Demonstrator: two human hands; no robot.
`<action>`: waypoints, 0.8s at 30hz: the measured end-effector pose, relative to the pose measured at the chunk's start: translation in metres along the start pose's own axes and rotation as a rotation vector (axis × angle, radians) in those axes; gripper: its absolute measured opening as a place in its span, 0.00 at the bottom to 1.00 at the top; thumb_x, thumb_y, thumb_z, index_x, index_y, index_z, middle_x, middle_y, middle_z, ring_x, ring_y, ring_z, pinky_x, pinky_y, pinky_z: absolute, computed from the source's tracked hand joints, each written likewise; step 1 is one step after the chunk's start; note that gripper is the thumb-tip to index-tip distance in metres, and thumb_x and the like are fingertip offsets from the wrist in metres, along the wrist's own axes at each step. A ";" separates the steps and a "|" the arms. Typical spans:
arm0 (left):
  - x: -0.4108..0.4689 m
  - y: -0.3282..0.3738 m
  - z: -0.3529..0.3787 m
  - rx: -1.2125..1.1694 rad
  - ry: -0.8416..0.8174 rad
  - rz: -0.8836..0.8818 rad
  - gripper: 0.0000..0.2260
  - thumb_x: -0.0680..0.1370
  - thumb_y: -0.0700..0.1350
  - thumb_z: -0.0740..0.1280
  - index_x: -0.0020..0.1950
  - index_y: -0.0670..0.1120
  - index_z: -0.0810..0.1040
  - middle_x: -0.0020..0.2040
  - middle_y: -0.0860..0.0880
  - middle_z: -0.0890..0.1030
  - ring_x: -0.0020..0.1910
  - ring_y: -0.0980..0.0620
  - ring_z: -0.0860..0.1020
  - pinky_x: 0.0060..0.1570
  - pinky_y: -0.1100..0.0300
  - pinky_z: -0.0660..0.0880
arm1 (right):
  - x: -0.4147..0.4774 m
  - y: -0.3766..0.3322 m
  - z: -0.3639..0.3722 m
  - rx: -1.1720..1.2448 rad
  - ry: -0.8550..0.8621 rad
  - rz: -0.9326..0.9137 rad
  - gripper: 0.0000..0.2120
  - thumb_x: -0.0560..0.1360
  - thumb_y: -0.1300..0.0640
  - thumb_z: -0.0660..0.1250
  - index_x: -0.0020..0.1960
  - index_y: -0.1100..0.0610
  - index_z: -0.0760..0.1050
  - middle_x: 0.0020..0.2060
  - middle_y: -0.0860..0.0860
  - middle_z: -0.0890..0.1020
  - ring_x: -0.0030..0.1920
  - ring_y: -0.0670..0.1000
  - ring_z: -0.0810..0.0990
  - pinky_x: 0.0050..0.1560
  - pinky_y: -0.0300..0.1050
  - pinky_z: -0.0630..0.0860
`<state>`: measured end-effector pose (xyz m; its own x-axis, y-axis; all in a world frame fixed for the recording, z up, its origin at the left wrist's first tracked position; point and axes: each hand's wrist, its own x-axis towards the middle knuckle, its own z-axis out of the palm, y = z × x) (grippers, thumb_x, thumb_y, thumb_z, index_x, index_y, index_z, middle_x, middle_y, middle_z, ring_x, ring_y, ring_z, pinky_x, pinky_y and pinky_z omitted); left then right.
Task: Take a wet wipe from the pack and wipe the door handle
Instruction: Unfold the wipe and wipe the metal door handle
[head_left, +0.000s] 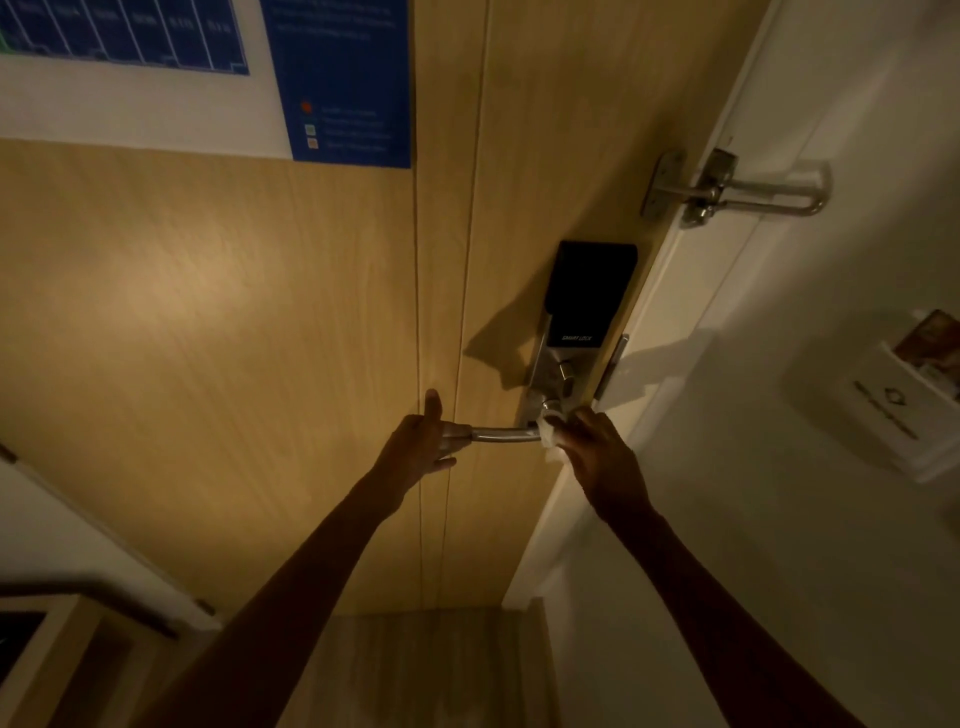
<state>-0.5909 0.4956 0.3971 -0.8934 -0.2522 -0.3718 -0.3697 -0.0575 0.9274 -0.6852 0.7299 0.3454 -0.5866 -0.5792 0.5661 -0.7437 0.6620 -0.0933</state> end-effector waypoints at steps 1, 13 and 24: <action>0.000 0.000 0.000 0.005 -0.001 -0.001 0.33 0.80 0.61 0.46 0.59 0.39 0.80 0.56 0.41 0.83 0.50 0.53 0.80 0.42 0.66 0.77 | -0.002 -0.002 0.000 0.027 0.007 0.018 0.18 0.71 0.64 0.73 0.60 0.61 0.79 0.49 0.58 0.82 0.48 0.56 0.81 0.44 0.48 0.84; 0.002 -0.001 -0.001 -0.035 0.025 -0.013 0.31 0.80 0.61 0.47 0.56 0.41 0.81 0.48 0.46 0.84 0.49 0.54 0.81 0.44 0.64 0.78 | -0.003 -0.023 -0.006 0.311 0.027 0.287 0.17 0.78 0.65 0.64 0.66 0.65 0.74 0.54 0.61 0.77 0.53 0.57 0.78 0.56 0.48 0.79; 0.003 -0.003 0.003 -0.059 0.044 0.001 0.30 0.80 0.61 0.48 0.56 0.41 0.81 0.50 0.44 0.84 0.47 0.55 0.82 0.40 0.65 0.78 | -0.004 -0.006 -0.001 0.255 -0.013 0.167 0.15 0.74 0.64 0.71 0.60 0.62 0.79 0.52 0.58 0.81 0.54 0.57 0.80 0.55 0.53 0.81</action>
<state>-0.5930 0.4983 0.3935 -0.8813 -0.2942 -0.3699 -0.3519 -0.1140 0.9291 -0.6784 0.7289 0.3446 -0.7102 -0.4796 0.5154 -0.6923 0.6089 -0.3873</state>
